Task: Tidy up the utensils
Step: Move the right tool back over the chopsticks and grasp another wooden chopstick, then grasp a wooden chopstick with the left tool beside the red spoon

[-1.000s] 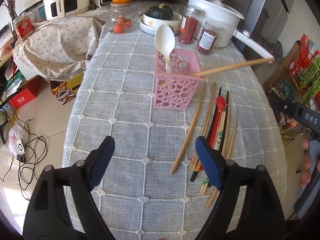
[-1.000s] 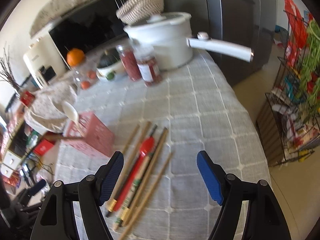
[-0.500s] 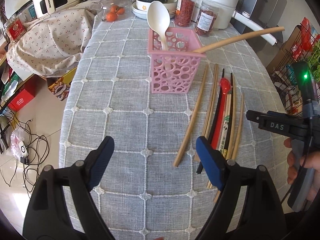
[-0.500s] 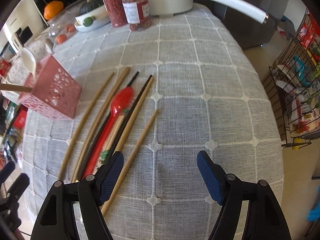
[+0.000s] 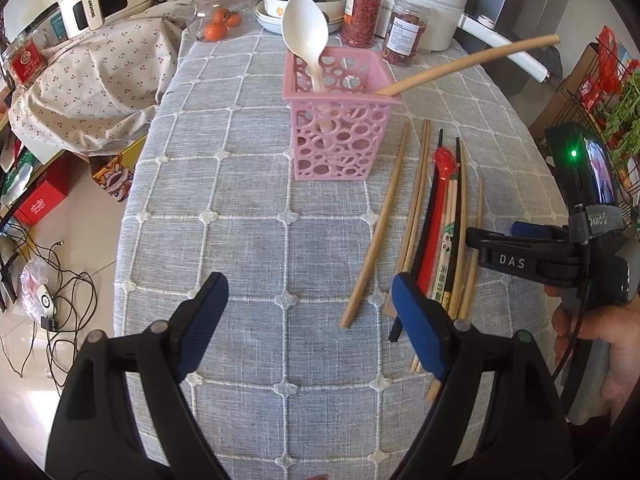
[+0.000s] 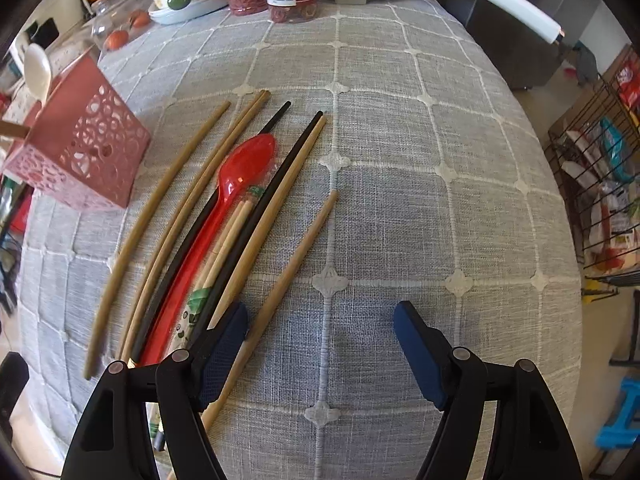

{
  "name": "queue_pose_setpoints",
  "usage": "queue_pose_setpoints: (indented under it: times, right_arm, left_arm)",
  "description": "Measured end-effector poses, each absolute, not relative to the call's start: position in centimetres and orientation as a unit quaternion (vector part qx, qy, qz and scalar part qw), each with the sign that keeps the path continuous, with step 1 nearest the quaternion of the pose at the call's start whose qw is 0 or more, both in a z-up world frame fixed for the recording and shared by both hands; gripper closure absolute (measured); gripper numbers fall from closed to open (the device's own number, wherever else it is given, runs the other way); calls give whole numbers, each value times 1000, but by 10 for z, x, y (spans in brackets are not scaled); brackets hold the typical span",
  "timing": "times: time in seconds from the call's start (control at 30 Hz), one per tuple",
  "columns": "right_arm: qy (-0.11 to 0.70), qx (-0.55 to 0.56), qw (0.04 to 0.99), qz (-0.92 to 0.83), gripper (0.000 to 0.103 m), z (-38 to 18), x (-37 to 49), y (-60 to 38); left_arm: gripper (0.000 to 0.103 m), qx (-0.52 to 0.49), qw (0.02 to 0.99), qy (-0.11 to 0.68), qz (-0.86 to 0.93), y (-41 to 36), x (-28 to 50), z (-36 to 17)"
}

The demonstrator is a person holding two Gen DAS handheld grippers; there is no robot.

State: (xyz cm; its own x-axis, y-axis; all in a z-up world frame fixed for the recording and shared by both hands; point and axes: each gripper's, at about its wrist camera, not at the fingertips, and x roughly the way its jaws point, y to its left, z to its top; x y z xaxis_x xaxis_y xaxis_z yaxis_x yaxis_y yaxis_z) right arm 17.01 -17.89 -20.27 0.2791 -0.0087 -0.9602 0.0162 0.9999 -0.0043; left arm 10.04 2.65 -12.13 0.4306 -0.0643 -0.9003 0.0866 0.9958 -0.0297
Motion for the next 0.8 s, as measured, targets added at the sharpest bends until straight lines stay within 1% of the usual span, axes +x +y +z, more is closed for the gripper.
queue_pose_setpoints:
  times: [0.03,0.07,0.1,0.17,0.2,0.23,0.3,0.37,0.43,0.7,0.73,0.77,0.8]
  right_arm:
    - [601,1,800,-5,39,-202,169,-178]
    - [600,0,800,0,49,-201,168,-176]
    - [601,0,799,5,53,-200,166,-175]
    - [602,-3,799,13,71,-199,164,-175]
    - [602,-3,798,17,76,-199,164,-176]
    - [603,-1,798,21,82,-198,162,-176]
    - [604,6,796,31,86,-199,162,-181]
    - [606,15,794,34,95,-199,162,-190]
    - [606,26,794,34,96,-198,161,-202]
    - [587,66,806,42,97,-180,151,-252]
    - [583,69,808,45,97,-175,151,-256]
    - [580,71,810,46,97,-170,148,-256]
    - [576,73,813,47,97,-167,147,-262]
  left_arm:
    - [19,13,846,532,-44,25,100,-122]
    - [19,15,845,532,-46,24,99,-122]
    - [19,17,844,534,-48,22,99,-123]
    - [19,22,843,535,-51,18,98,-126]
    - [19,27,842,536,-54,15,97,-127]
    - [19,31,841,537,-57,12,96,-128]
    - [19,39,841,537,-64,5,94,-129]
    - [19,46,840,536,-73,-2,91,-130]
    - [19,52,839,535,-83,-10,89,-130]
    - [20,85,831,534,-132,-55,84,-137]
    - [21,88,830,533,-138,-62,86,-138]
    - [26,91,828,533,-145,-70,88,-138]
    - [34,96,827,533,-151,-77,91,-139]
